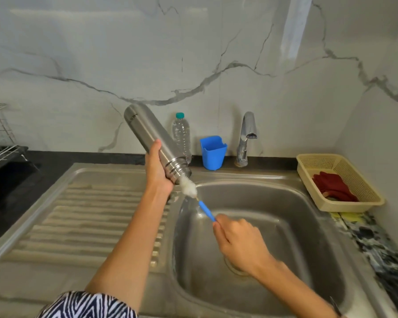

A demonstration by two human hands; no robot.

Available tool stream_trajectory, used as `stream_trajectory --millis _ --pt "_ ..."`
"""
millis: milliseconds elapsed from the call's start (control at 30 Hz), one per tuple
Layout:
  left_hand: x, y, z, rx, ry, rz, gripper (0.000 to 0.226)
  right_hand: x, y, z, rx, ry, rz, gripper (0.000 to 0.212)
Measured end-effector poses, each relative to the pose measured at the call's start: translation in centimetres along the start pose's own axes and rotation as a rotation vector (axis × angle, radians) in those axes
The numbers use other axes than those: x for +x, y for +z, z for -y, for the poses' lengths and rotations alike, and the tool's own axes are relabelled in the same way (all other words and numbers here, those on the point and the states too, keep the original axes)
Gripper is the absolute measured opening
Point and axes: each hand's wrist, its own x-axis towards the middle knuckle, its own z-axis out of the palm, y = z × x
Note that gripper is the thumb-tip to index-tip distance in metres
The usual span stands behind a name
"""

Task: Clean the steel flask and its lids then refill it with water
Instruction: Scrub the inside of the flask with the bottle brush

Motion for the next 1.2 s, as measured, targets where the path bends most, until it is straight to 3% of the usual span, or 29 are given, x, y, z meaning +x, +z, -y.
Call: stream_trajectory --millis 100,200,300,367,800,900,933,1033,1100,1200 --pt "-1.4 0.5 2.1 -0.023 -0.078 -0.001 0.102 1.9 -0.4 1.5 -0.149 -0.058 -0.101 0.02" --pt "-1.6 0.7 3.0 -0.004 -0.09 -0.043 0.095 1.7 -0.3 1.7 -0.287 -0.105 -0.169 0.016" --pt "-0.9 0.5 2.2 -0.009 -0.024 -0.073 0.059 -0.3 0.1 0.6 -0.393 -0.036 -0.133 0.038" --pt "-1.2 0.7 3.0 0.018 -0.006 -0.084 0.04 0.0 0.6 0.5 -0.401 0.001 -0.127 0.04" --pt "-2.7 1.1 4.6 0.134 -0.011 -0.059 0.042 1.0 1.4 -0.1 -0.328 0.02 -0.139 0.041" --pt "-1.8 0.7 3.9 0.098 -0.001 -0.075 0.044 0.0 0.4 -0.2 -0.359 -0.018 -0.098 0.025" --pt "-1.9 0.7 3.9 0.092 -0.004 -0.074 0.046 0.5 0.3 -0.1 -0.251 0.008 -0.108 0.016" --pt "-2.4 1.0 4.7 0.122 -0.053 -0.052 0.054 1.8 0.6 -0.1 0.298 0.146 0.048 0.031" --pt "-2.2 1.2 4.1 0.104 -0.061 -0.016 0.062 1.5 0.0 -0.5 0.499 0.139 0.045 0.035" --pt "-1.5 1.4 3.1 0.04 -0.013 -0.031 0.052 0.8 -1.4 -1.2 0.765 0.165 0.146 0.036"
